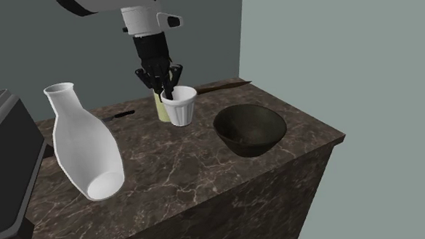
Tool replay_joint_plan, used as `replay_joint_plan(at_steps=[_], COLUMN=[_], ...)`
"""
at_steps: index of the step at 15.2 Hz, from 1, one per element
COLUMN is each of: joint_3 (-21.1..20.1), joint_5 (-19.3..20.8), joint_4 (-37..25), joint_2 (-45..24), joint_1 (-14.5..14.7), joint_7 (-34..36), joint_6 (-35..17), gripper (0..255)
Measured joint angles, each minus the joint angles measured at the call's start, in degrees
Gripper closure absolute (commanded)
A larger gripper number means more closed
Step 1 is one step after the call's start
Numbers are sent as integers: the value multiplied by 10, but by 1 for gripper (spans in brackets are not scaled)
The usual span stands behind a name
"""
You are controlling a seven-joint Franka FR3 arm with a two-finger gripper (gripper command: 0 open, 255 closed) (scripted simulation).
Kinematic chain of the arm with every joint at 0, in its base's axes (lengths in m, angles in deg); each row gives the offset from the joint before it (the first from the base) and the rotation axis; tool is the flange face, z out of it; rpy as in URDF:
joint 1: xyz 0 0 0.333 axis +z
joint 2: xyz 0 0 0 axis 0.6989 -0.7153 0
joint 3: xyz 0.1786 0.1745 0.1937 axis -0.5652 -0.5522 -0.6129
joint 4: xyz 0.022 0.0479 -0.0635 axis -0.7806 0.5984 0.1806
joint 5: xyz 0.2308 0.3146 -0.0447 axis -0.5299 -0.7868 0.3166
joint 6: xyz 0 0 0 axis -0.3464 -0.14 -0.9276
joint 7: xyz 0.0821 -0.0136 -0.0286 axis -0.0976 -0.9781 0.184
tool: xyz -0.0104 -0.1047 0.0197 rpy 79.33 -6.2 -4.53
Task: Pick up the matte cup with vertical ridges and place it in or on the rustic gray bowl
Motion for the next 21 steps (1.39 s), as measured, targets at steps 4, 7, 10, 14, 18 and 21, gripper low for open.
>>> replay_joint_plan(at_steps=[4,7,10,14,18,21], joint_3=[-1,-2,-2,-3,-4,1], joint_5=[-3,-5,-6,-8,-7,-11], joint_4=[-23,-37,-62,-88,-121,-122], joint_2=[6,11,11,15,12,25], joint_1=[1,1,2,3,5,-5], joint_7=[-4,-7,-10,-13,-16,-32], joint_6=[28,48,72,101,131,143], gripper=[255,255,255,255,255,255])
